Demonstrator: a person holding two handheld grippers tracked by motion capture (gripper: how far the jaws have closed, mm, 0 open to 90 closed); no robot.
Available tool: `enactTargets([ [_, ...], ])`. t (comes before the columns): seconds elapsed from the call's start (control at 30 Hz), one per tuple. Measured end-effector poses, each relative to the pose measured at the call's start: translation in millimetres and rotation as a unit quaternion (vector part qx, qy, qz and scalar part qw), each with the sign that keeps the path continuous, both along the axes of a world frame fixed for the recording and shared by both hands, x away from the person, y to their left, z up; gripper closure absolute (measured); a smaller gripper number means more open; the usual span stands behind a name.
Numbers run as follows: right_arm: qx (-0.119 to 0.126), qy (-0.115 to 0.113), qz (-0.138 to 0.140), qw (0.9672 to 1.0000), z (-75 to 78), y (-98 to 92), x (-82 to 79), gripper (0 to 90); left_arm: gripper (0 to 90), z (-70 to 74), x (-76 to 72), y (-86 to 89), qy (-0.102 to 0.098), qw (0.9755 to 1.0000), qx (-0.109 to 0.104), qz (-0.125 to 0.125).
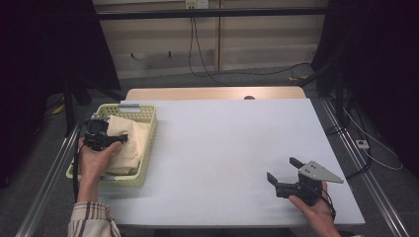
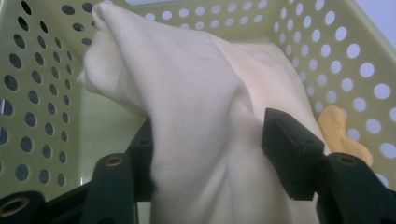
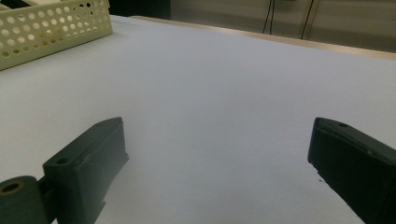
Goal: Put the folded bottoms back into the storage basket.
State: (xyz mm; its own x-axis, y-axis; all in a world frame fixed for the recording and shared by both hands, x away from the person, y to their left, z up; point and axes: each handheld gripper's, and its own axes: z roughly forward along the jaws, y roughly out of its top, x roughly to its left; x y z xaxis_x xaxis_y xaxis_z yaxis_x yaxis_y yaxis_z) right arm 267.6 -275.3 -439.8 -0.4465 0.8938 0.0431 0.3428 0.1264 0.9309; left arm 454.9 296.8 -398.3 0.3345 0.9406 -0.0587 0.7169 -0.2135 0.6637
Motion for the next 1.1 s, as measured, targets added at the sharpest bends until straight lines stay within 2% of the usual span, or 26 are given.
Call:
enactTargets([
  [0.2, 0.000, 0.000, -0.001, 1.0000, 0.0, 0.1, 0.1, 4.2, 31.1, -2.5, 2.3, -0.7, 0.011, 0.9999, -0.003, 0.004],
  [0.27, -0.001, 0.000, 0.000, 1.0000, -0.1, 0.1, 0.1, 4.2, 24.1, -3.6, 4.5, 1.1, 0.024, 0.9996, -0.002, 0.012],
  [0.33, -0.002, 0.001, -0.001, 1.0000, -0.3, -0.1, 0.4, 4.3, 21.9, -4.4, 5.4, 2.4, 0.029, 0.9992, 0.003, 0.027],
  [0.47, -0.002, 0.002, -0.002, 1.0000, -0.3, -0.4, 0.4, 4.3, 16.2, -4.2, 6.3, 4.4, 0.028, 0.9989, 0.006, 0.036],
  [0.6, -0.002, 0.001, -0.002, 1.0000, -0.1, -0.3, 0.2, 4.3, 11.1, -3.5, 6.4, 5.7, 0.028, 0.9989, -0.001, 0.037],
  [0.67, -0.001, 0.001, -0.003, 1.0000, 0.0, -0.6, 0.1, 4.3, 8.4, -2.2, 5.8, 5.6, 0.018, 0.9991, 0.006, 0.038],
  [0.87, -0.002, 0.001, -0.004, 1.0000, 0.1, -0.4, 0.1, 4.3, 6.9, 3.0, 1.6, 7.6, -0.017, 0.9988, -0.002, 0.045],
  [1.0, -0.001, 0.001, -0.003, 1.0000, -0.2, -0.9, 0.4, 4.3, 5.7, 6.8, -1.4, 9.9, -0.030, 0.9986, -0.008, 0.043],
  [1.1, 0.000, 0.001, -0.003, 1.0000, -0.2, -1.1, 0.4, 4.4, 5.6, 8.8, -3.7, 14.0, -0.042, 0.9978, -0.030, 0.040],
])
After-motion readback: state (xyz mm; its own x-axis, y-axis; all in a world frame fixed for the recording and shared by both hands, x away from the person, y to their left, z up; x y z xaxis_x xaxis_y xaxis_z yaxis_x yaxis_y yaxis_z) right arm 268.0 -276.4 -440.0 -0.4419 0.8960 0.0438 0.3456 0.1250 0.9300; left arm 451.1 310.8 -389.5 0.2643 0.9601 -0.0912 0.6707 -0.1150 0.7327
